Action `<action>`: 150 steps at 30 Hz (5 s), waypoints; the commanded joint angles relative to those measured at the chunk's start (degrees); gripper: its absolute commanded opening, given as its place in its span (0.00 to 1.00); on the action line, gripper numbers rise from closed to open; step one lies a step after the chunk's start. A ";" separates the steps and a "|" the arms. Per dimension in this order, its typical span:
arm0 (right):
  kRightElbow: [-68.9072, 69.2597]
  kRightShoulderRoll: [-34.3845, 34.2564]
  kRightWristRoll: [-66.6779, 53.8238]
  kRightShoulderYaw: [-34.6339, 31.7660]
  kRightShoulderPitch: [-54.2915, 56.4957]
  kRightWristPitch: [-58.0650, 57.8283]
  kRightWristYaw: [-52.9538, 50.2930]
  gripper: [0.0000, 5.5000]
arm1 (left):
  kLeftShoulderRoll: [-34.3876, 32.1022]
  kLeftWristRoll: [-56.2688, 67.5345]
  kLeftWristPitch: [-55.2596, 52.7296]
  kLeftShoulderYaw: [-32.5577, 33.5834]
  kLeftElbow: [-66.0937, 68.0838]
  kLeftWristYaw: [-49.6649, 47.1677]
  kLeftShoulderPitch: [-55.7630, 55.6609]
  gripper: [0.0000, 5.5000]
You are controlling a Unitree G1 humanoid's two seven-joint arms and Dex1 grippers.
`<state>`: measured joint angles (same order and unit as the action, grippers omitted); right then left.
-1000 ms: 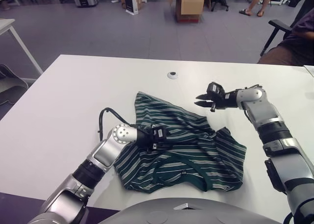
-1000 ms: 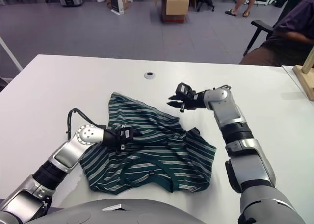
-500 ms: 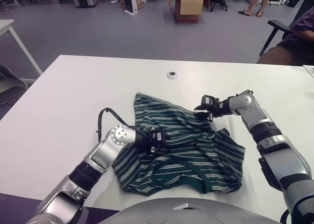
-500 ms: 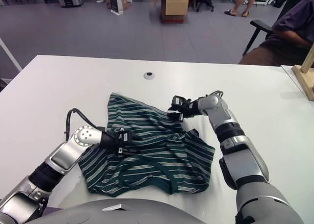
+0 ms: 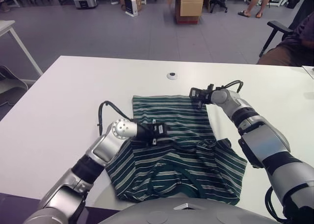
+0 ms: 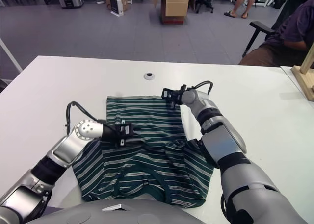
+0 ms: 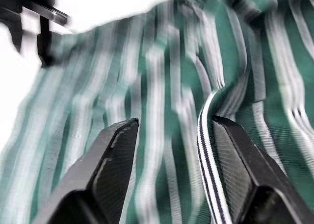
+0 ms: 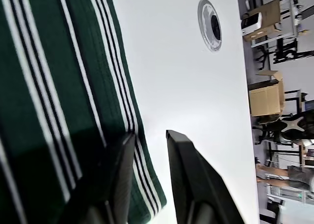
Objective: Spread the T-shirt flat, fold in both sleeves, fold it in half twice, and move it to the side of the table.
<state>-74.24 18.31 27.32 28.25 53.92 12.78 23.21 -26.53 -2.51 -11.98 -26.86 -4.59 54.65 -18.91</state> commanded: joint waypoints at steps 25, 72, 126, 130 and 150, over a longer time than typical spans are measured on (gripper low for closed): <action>70.80 19.58 -34.71 -14.98 -35.81 -11.82 45.42 0.22 | 0.51 6.31 29.68 22.92 62.77 -11.17 -27.15 0.45; 37.72 1.23 -40.05 -17.47 -15.58 -18.87 29.90 0.22 | -30.66 37.02 -14.29 30.47 -29.27 7.90 36.71 0.45; 84.87 33.98 -39.22 -15.67 -53.43 -19.96 62.00 0.22 | -2.57 7.46 -0.97 7.76 43.39 -0.89 -13.64 0.45; 78.94 37.17 -32.89 -13.55 -56.03 -13.18 61.67 0.22 | -1.04 2.67 6.05 7.34 59.59 -3.28 -17.60 0.45; 78.12 26.77 -52.86 -31.49 -54.90 -30.88 42.89 0.22 | -11.78 17.21 13.78 33.94 23.64 -4.24 2.59 0.45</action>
<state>5.10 48.65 -22.64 2.70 2.17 -15.20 73.28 -33.78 10.24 11.50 1.22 40.97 51.85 -33.28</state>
